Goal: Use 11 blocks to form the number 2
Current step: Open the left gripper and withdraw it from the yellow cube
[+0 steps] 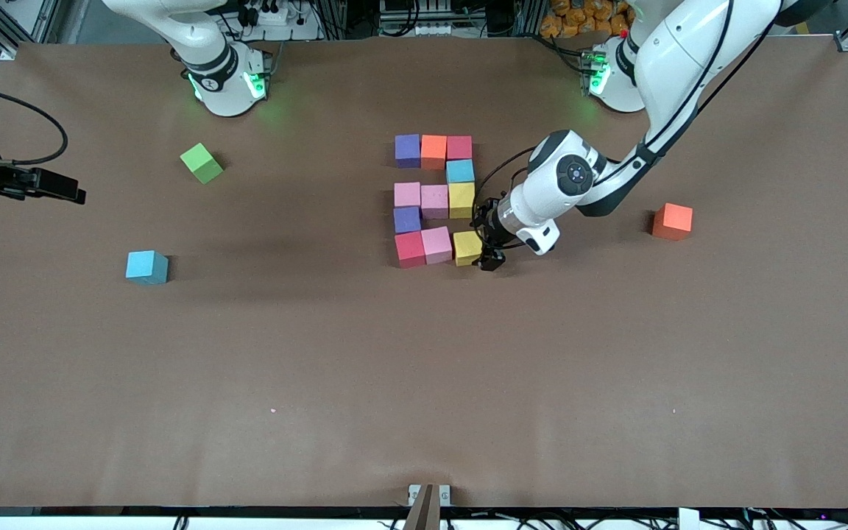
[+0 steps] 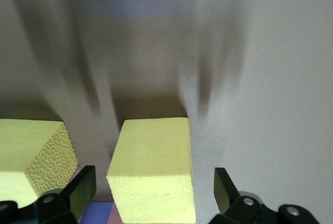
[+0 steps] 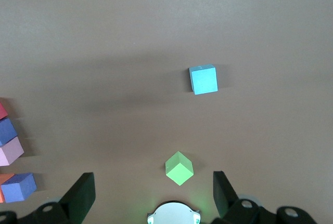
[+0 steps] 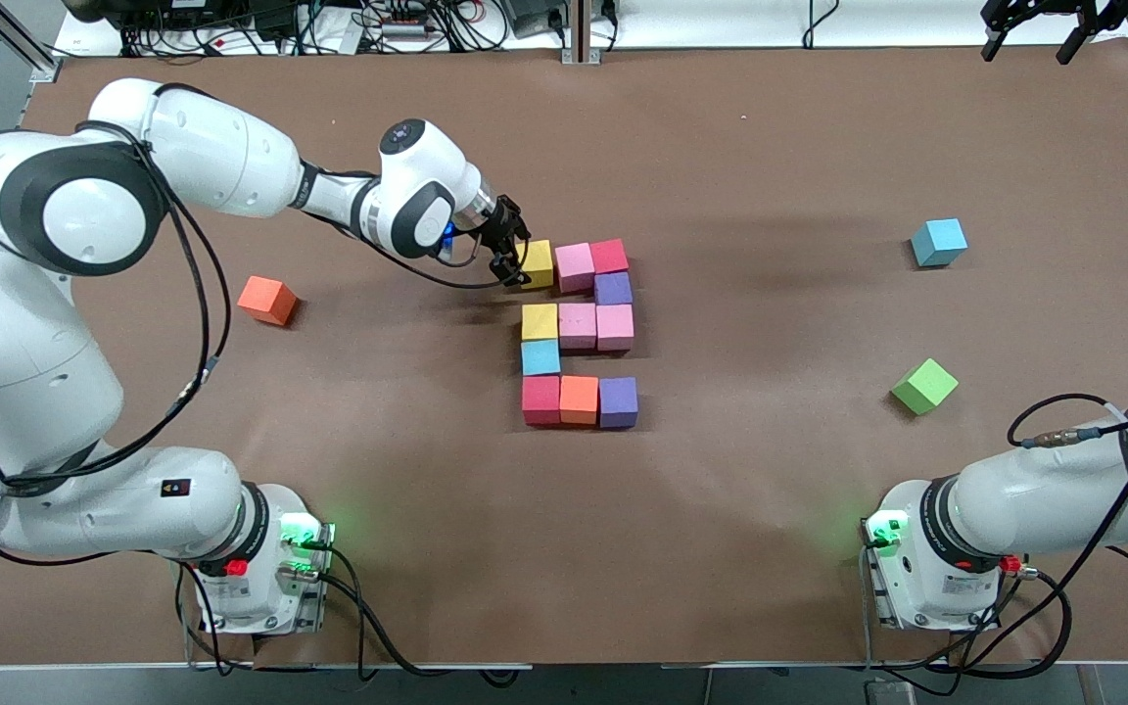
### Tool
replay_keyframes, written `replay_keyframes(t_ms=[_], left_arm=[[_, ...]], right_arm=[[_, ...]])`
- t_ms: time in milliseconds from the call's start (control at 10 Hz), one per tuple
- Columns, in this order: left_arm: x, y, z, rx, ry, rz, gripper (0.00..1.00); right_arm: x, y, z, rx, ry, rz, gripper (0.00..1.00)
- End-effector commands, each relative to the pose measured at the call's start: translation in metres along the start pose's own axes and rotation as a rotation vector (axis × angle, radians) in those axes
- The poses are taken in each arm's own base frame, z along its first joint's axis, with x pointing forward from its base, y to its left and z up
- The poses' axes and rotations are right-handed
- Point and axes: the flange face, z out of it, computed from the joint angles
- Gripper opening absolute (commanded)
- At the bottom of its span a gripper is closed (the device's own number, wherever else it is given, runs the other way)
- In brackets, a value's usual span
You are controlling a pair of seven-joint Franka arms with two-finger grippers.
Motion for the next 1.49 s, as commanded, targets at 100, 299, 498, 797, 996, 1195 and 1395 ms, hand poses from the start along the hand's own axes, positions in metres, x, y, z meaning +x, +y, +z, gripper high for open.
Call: replay_keyframes(t_ms=[100, 299, 498, 797, 996, 1195, 1395], left_arm=[[-0.02, 0.019, -0.041, 0.008, 0.058, -0.017, 1.0], [-0.024, 0.051, -0.07, 0.021, 0.077, -0.039, 1.0], [-0.017, 0.083, -0.113, -0.006, 0.095, -0.062, 1.0], [0.03, 0.155, -0.204, -0.078, 0.172, -0.082, 1.0], [0.06, 0.179, -0.247, -0.073, 0.19, -0.069, 1.0], [0.078, 0.183, -0.274, -0.043, 0.228, -0.002, 1.0], [0.108, 0.183, -0.3, -0.005, 0.259, 0.042, 1.0]], right_arm=[[-0.005, -0.001, -0.005, -0.019, 0.012, -0.017, 1.0], [-0.005, -0.004, -0.005, -0.023, 0.013, -0.02, 1.0], [-0.002, -0.006, -0.012, -0.023, 0.035, -0.022, 1.0], [-0.001, -0.011, -0.033, -0.021, 0.104, -0.02, 1.0], [-0.005, -0.007, -0.04, -0.015, 0.12, -0.013, 1.0], [-0.022, -0.011, -0.063, 0.008, 0.212, -0.037, 1.0], [-0.034, -0.006, -0.052, 0.018, 0.203, -0.039, 1.0]])
